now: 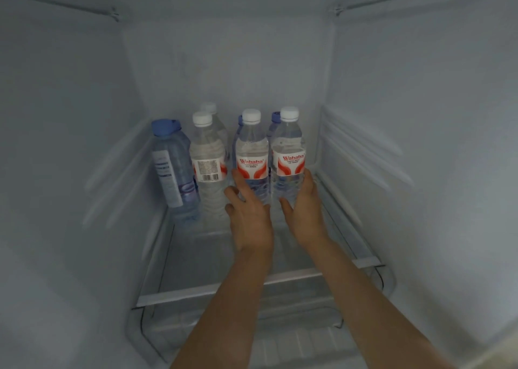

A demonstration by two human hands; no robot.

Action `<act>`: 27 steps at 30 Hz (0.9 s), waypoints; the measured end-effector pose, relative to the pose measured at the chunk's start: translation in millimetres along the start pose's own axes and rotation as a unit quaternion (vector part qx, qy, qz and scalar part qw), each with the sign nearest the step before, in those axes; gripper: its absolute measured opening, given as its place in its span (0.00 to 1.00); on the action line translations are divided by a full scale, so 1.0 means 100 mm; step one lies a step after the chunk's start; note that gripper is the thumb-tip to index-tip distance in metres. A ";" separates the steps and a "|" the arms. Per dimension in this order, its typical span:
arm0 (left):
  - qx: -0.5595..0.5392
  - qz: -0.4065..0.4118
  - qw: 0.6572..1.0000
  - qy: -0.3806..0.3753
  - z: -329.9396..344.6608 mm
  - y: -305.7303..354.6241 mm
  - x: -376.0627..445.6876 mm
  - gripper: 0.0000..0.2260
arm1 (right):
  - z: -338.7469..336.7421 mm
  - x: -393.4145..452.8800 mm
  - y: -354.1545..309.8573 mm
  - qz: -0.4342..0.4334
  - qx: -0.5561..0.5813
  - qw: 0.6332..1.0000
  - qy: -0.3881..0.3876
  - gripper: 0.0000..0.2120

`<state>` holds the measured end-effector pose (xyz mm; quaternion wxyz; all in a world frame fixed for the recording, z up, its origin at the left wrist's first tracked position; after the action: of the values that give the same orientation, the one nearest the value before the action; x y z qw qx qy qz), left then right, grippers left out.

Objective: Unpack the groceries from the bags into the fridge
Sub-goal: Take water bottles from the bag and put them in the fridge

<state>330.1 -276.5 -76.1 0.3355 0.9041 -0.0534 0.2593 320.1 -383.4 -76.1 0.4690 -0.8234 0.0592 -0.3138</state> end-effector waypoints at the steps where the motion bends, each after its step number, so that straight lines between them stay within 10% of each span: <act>1: -0.004 -0.004 1.000 0.001 -0.01 0.01 0.00 0.46 | 0.01 0.00 0.01 0.000 0.001 1.000 -0.001 0.29; 15: -0.170 0.034 0.981 -0.083 -0.53 -0.19 -0.36 0.27 | -0.35 -0.49 -0.24 0.084 -0.087 0.992 -0.029 0.20; 27: -0.220 0.169 0.931 -0.238 -1.69 -0.42 -2.10 0.12 | -0.92 -2.86 -0.83 0.048 -0.093 0.993 0.047 0.18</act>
<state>87.5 -153.0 -98.6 0.4547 0.8203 -0.3396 0.0709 23.8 -293.1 -107.8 0.4012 -0.8440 0.1500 -0.3227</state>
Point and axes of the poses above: each hand's wrist, its own x-axis towards the middle knuckle, its own z-axis out of the palm, y = z × x, the point moved 2 cm from there along x, towards the middle knuckle, and after that the axes turned 4 degrees about z, right-handed, at the moved point
